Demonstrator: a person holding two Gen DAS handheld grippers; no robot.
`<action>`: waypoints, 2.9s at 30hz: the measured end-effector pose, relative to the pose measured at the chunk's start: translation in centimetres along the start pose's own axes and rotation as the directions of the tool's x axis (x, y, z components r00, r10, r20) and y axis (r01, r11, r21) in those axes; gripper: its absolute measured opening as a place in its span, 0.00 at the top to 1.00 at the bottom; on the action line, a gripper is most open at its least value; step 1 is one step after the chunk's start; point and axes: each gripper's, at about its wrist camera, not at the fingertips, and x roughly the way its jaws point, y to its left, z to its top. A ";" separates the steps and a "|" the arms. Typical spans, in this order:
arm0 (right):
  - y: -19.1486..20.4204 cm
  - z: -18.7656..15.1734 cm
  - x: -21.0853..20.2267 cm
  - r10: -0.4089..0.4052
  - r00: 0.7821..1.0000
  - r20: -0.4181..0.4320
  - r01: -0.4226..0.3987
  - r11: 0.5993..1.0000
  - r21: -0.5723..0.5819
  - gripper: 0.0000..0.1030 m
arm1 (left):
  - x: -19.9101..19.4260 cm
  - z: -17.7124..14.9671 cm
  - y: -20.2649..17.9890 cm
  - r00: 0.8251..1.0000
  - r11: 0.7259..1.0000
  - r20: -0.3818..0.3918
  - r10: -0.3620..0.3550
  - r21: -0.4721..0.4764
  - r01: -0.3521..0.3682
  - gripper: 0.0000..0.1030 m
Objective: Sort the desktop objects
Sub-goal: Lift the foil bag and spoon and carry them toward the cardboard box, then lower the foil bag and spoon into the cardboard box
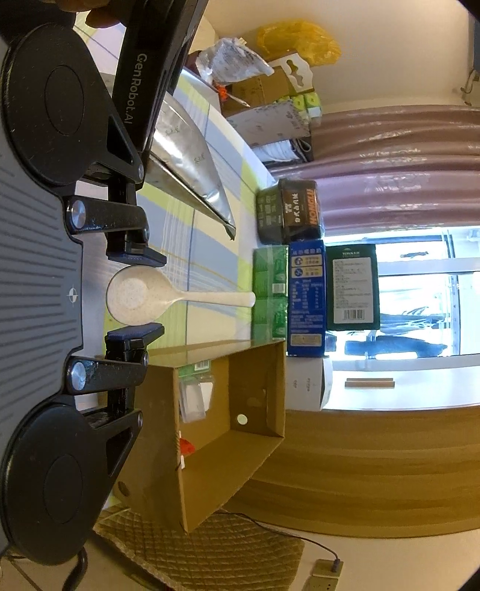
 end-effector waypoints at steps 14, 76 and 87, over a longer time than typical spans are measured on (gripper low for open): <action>-0.9 0.3 -0.4 -0.007 1.000 0.006 0.007 1.000 0.007 0.71 | 0.1 0.8 -1.0 1.000 1.000 0.002 -0.002 0.016 0.002 0.50; -15.6 3.4 0.6 -0.198 0.979 0.041 0.193 0.976 0.102 0.71 | 7.9 9.3 -14.2 0.988 0.982 0.017 -0.152 0.119 0.149 0.50; -18.0 5.1 3.1 -0.209 0.977 0.037 0.205 0.975 0.089 0.71 | 10.6 11.4 -15.1 0.985 0.981 0.011 -0.172 0.094 0.170 0.50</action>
